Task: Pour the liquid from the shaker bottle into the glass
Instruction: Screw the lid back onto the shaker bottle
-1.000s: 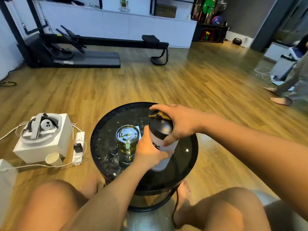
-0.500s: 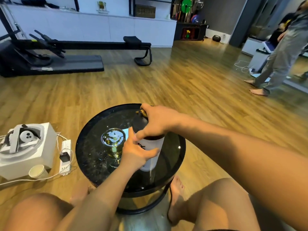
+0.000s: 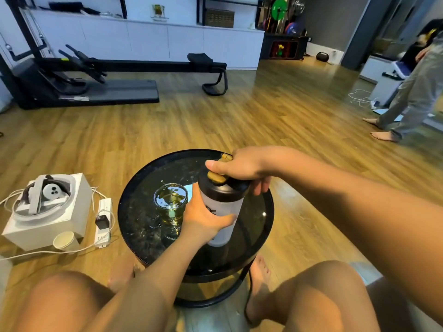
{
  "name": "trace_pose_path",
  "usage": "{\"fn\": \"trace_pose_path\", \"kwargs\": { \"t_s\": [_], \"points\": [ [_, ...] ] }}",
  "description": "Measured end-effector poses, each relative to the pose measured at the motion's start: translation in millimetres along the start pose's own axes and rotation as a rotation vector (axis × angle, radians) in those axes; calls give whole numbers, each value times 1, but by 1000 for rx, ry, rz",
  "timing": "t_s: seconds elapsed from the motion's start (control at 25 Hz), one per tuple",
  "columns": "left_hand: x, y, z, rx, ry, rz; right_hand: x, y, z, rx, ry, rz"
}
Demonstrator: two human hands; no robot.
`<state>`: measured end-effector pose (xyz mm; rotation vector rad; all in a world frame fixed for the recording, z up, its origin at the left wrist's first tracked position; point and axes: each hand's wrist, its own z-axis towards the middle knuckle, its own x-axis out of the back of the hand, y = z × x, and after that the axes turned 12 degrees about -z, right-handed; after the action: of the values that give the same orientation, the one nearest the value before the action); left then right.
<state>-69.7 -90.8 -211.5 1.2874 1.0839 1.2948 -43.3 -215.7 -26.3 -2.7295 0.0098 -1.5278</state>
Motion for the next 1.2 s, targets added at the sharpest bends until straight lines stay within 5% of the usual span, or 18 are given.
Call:
{"fn": "trace_pose_path", "kwargs": {
  "t_s": [0.16, 0.24, 0.4, 0.6, 0.76, 0.92, 1.08, 1.2],
  "points": [
    [2, 5, -2, 27, -17, -44, -1, 2, -3, -11, -77, -57],
    [2, 8, -4, 25, -27, -32, 4, 6, -1, 14, 15, -118],
    [2, 8, -3, 67, -47, 10, -1, 4, 1, 391, 266, -179],
    [5, 5, 1, 182, -91, 51, -6, -1, 9, 553, 219, -114],
    [5, 2, 4, 126, -86, 0, 0, -18, 13, 550, 136, -296],
    [2, 1, 4, 148, -76, 5, -13, -17, 14, 499, 263, -386],
    [-1, 4, 6, 157, -78, 54, -10, -31, 15, 70, 308, -477],
    [0, 2, 7, 173, -96, 52, -10, -34, 10, 223, 282, -514]
  ]
}}
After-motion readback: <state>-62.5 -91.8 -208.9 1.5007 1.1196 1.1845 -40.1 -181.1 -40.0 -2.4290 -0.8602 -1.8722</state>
